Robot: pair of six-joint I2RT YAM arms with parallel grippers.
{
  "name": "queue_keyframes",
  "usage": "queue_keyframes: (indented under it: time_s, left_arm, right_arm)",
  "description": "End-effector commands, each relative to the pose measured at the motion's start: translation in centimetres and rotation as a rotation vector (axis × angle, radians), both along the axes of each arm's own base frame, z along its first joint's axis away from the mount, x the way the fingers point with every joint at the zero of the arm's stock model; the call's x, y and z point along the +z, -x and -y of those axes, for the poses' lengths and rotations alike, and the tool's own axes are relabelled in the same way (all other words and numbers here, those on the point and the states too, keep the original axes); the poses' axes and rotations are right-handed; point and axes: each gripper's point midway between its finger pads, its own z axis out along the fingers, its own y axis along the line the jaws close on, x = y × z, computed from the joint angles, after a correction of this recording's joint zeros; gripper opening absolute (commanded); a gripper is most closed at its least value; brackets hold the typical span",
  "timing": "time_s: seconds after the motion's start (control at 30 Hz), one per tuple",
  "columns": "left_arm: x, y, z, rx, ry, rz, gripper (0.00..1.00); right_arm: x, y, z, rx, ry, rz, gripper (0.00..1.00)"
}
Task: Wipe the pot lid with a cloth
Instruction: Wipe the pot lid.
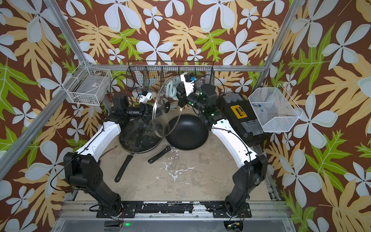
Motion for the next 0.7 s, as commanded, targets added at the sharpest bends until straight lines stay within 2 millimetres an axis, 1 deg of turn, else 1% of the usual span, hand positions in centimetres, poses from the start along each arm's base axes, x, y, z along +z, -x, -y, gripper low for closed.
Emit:
queue_keyframes:
  time_s: [0.0, 0.07, 0.13, 0.2, 0.27, 0.3, 0.33, 0.47, 0.57, 0.67]
  left_arm:
    - [2.3, 0.6, 0.1, -0.034, 0.028, 0.133, 0.00]
    - [2.5, 0.6, 0.0, -0.034, 0.030, 0.135, 0.00]
    - [2.6, 0.5, 0.1, -0.036, 0.032, 0.136, 0.00]
    - [2.7, 0.5, 0.0, -0.035, 0.034, 0.138, 0.00]
    - [2.7, 0.4, 0.0, -0.035, 0.034, 0.136, 0.00]
    - [2.7, 0.4, 0.0, -0.034, 0.034, 0.136, 0.00]
    - [2.6, 0.4, 0.0, -0.035, 0.035, 0.135, 0.00]
    - [2.5, 0.3, 0.0, -0.032, 0.035, 0.133, 0.00]
    - [2.4, 0.1, 0.1, -0.030, 0.035, 0.132, 0.00]
    - [2.3, 0.0, 0.1, -0.026, 0.036, 0.130, 0.00]
  right_arm:
    - [-1.7, -3.2, 1.5, -0.115, 0.010, -0.044, 0.00]
    - [-3.9, -4.6, 2.3, -0.156, 0.033, -0.093, 0.00]
    - [-6.3, -5.2, 2.7, -0.172, 0.058, -0.141, 0.00]
    - [-8.9, -5.0, 3.0, -0.173, 0.088, -0.182, 0.00]
    - [-11.0, -4.2, 3.0, -0.160, 0.105, -0.219, 0.00]
    - [-12.0, -3.6, 3.0, -0.146, 0.112, -0.238, 0.00]
    - [-12.6, -3.0, 3.0, -0.132, 0.112, -0.250, 0.00]
    - [-15.0, 0.6, 2.4, -0.062, 0.135, -0.290, 0.00]
    - [-16.1, 4.1, 0.7, 0.012, 0.187, -0.292, 0.00]
    - [-16.1, 7.6, -1.3, 0.092, 0.224, -0.271, 0.00]
